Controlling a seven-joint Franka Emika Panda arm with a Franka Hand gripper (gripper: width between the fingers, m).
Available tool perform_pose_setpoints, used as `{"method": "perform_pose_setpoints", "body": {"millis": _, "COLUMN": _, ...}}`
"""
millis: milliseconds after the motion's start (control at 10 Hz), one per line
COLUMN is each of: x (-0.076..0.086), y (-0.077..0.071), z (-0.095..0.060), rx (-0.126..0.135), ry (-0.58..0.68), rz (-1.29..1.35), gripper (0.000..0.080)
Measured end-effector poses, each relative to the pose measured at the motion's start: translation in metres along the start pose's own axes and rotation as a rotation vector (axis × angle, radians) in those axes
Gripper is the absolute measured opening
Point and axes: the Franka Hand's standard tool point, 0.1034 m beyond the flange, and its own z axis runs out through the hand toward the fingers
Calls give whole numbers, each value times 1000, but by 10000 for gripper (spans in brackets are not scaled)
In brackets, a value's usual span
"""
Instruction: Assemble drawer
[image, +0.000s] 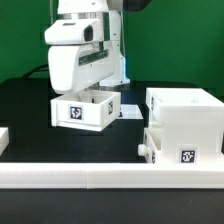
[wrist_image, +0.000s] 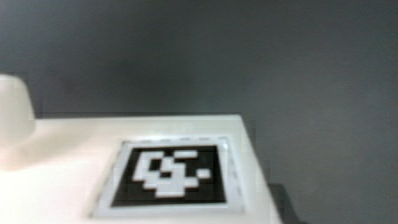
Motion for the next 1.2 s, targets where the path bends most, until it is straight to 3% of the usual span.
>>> {"method": "perform_pose_setpoints", "body": {"millis": 400, "x": -4, "y": -2, "z": 3, "rx": 7, "ry": -9, "rz": -243, "gripper": 42}}
{"method": "perform_pose_setpoints", "body": {"millis": 900, "x": 27, "y": 33, "z": 6, "rx": 23, "ry": -13, "rz": -300, "gripper": 42}}
{"method": "perform_pose_setpoints", "body": {"millis": 1200, "x": 25, "y": 31, "z": 8, "rx": 27, "ry": -13, "rz": -297, "gripper": 42}}
